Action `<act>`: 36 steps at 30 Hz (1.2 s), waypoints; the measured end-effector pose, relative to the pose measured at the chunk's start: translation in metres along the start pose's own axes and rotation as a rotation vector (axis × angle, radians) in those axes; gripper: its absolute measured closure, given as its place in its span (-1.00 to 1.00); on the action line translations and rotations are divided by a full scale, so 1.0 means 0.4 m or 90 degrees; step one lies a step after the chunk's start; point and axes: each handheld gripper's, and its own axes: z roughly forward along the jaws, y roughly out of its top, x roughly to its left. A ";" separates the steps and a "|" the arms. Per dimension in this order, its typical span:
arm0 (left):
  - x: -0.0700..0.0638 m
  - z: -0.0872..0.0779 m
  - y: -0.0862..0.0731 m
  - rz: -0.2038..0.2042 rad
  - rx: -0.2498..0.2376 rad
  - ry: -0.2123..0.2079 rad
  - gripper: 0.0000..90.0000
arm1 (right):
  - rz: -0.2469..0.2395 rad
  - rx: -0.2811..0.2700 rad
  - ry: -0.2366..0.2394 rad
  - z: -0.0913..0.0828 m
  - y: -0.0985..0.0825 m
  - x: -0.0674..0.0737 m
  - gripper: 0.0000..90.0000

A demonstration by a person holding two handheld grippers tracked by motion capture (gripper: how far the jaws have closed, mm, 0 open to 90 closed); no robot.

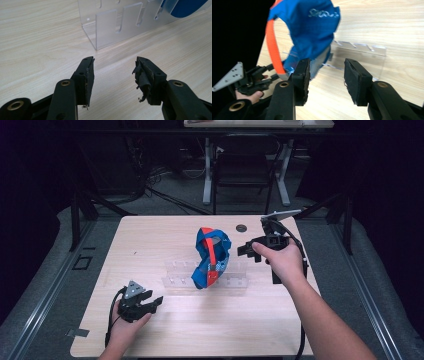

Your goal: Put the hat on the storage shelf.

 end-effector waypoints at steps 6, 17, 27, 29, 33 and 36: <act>0.002 -0.002 0.001 0.000 0.005 0.001 0.10 | -0.008 -0.003 -0.012 -0.008 -0.037 -0.026 0.20; -0.003 0.002 -0.002 0.004 0.006 0.000 0.10 | -0.006 -0.010 -0.011 -0.002 -0.130 -0.089 0.17; -0.007 0.005 -0.003 0.007 0.008 0.000 0.10 | -0.007 -0.007 -0.017 0.028 -0.200 -0.137 0.16; -0.008 0.006 -0.004 0.007 0.010 -0.001 0.10 | -0.013 -0.006 -0.018 0.035 -0.210 -0.143 0.16; -0.008 0.006 -0.004 0.008 0.011 -0.002 0.10 | -0.027 -0.014 -0.036 0.045 -0.234 -0.148 0.15; -0.009 0.008 -0.004 0.011 0.016 -0.002 0.10 | -0.036 -0.021 -0.040 0.055 -0.252 -0.155 0.14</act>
